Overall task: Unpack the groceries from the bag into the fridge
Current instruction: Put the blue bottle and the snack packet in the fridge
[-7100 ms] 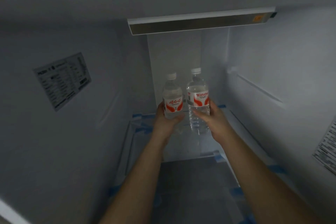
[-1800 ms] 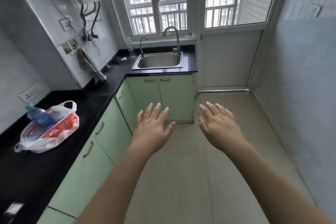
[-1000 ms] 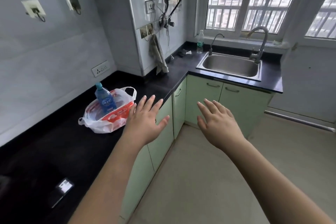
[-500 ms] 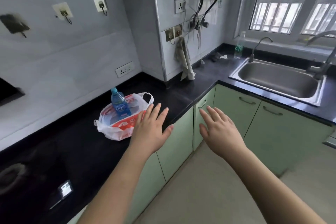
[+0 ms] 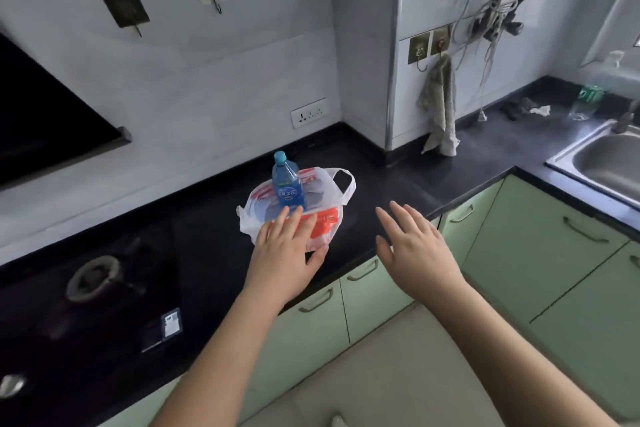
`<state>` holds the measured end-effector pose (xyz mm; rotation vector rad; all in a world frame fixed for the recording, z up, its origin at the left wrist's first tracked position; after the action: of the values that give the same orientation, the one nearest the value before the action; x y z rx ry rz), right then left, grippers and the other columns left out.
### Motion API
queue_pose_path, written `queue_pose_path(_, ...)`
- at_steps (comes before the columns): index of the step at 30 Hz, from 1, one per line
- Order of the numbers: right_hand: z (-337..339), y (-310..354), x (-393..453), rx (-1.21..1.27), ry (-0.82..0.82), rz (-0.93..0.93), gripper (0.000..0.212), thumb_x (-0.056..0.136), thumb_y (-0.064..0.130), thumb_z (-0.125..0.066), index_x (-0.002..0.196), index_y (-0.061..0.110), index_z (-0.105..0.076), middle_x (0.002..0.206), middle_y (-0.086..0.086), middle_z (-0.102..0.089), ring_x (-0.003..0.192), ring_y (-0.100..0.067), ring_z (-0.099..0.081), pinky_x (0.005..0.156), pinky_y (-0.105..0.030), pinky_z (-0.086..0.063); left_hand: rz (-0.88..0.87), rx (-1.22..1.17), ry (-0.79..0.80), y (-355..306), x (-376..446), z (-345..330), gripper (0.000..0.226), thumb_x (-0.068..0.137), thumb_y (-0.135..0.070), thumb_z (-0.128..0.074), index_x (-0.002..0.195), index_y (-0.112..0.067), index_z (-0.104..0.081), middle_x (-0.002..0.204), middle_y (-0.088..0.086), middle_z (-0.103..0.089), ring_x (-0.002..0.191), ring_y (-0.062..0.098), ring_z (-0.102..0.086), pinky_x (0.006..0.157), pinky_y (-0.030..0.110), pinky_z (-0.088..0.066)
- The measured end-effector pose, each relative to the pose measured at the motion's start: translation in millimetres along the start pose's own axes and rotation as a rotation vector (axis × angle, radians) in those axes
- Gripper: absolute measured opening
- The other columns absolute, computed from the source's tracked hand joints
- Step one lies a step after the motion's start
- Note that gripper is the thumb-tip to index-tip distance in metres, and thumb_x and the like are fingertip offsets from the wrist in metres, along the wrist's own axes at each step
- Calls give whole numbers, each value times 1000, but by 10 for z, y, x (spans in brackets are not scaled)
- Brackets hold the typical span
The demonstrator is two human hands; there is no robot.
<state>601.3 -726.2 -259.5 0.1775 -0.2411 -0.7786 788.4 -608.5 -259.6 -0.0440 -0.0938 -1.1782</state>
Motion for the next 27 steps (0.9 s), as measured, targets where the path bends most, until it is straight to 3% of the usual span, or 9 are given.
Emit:
queue_pose_path(7,-338,365,698,-84,29,121,54,94,42,-29,134,16,-55,136,-9,-57,128,-31,-49,106,-42,-39,41,-31,51,507,403,-281,89,81,-73,11,153,-29,-16,162,1,-11,149,21,-1,119,45,-6)
queue_pose_path(11,-544,532,1097,-104,108,158,68,91,49,-12,143,19,-45,146,-9,-46,137,-30,-38,112,-43,-30,75,-37,98,866,628,-505,67,96,-64,-14,153,-29,-12,163,0,-8,149,21,2,118,43,-1)
queue_pose_path(13,-641,600,1241,-99,132,159,71,90,50,-8,146,21,-39,151,-8,-39,141,-30,-32,115,-43,-25,78,-54,130,968,714,-589,66,97,-63,-16,154,-29,-10,163,0,-5,149,21,4,118,43,1)
queue_pose_path(19,-978,648,1559,-127,230,198,57,99,45,-21,152,24,-24,159,-5,-24,147,-25,-17,118,-37,-13,58,-79,188,1020,908,-923,65,98,-59,-18,153,-28,-7,163,1,-5,149,22,5,120,45,0)
queue_pose_path(27,-1316,540,1970,-85,336,306,56,100,42,-26,151,19,-26,157,-9,-27,146,-29,-21,118,-41,-15,148,-100,219,1066,1214,-1248,62,98,-57,-15,153,-27,-11,163,2,-7,149,21,3,120,45,-1)
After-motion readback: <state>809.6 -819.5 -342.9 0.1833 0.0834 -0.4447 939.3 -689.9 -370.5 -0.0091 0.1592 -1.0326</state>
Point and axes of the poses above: each hand's wrist, its own x-axis towards the middle knuckle, its own z-axis out of the back of the hand, y = z × x, the point moved 1 cm from there along x, towards the middle knuckle
